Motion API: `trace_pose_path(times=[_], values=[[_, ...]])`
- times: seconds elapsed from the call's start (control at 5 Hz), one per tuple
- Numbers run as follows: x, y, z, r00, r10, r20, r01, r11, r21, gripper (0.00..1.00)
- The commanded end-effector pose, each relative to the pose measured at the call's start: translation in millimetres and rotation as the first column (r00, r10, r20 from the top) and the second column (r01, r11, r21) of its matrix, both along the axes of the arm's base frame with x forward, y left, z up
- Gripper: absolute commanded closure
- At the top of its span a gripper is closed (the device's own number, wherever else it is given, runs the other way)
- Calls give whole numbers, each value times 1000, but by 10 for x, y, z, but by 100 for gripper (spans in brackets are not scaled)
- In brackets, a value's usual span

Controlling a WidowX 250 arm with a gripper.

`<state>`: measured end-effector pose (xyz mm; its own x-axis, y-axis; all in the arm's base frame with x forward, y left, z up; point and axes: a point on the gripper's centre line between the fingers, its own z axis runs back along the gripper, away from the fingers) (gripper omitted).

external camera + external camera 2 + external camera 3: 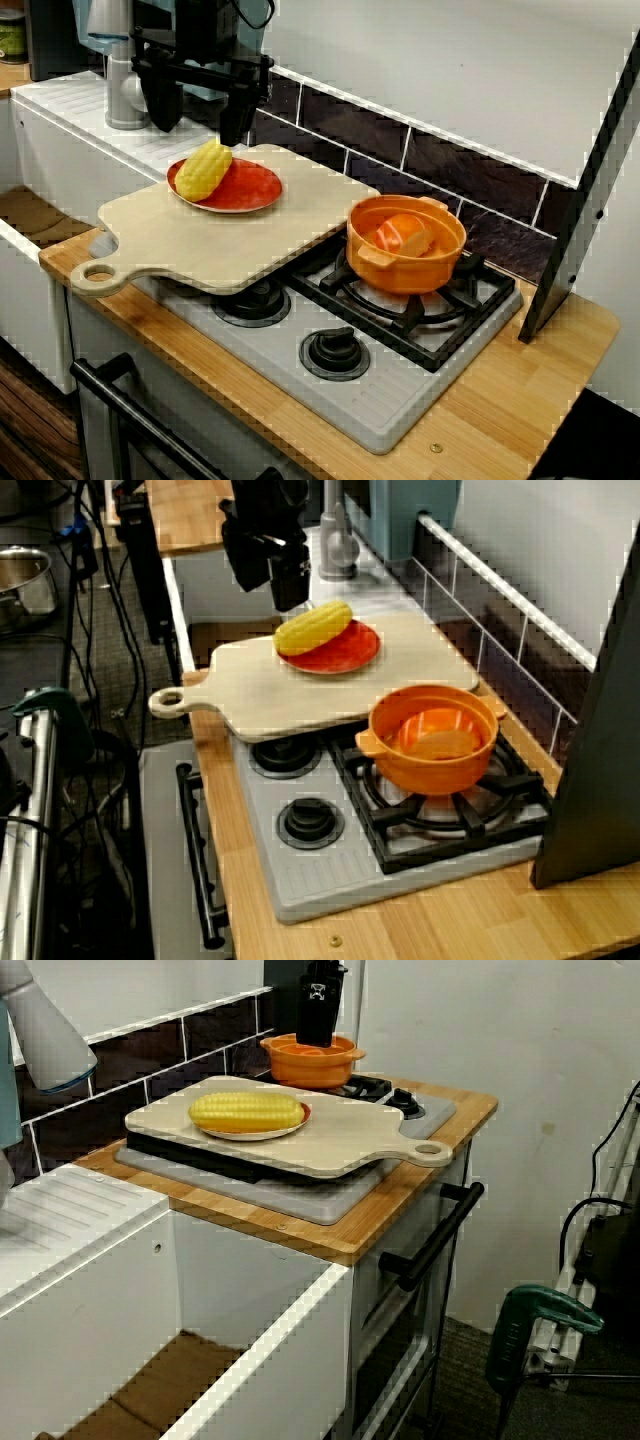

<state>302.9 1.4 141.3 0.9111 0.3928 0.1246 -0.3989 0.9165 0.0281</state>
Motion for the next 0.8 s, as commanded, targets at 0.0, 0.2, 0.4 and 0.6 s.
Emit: trace_pose_path(times=[0.0,0.2,0.4,0.6], values=[[66,200,-12,997,38,70,-42,997,61,0],[170,313,-85,996,62,63,-67,994,87,0],[216,410,-131,995,79,60,-85,992,97,0],[238,441,-154,994,89,63,-95,990,105,0]])
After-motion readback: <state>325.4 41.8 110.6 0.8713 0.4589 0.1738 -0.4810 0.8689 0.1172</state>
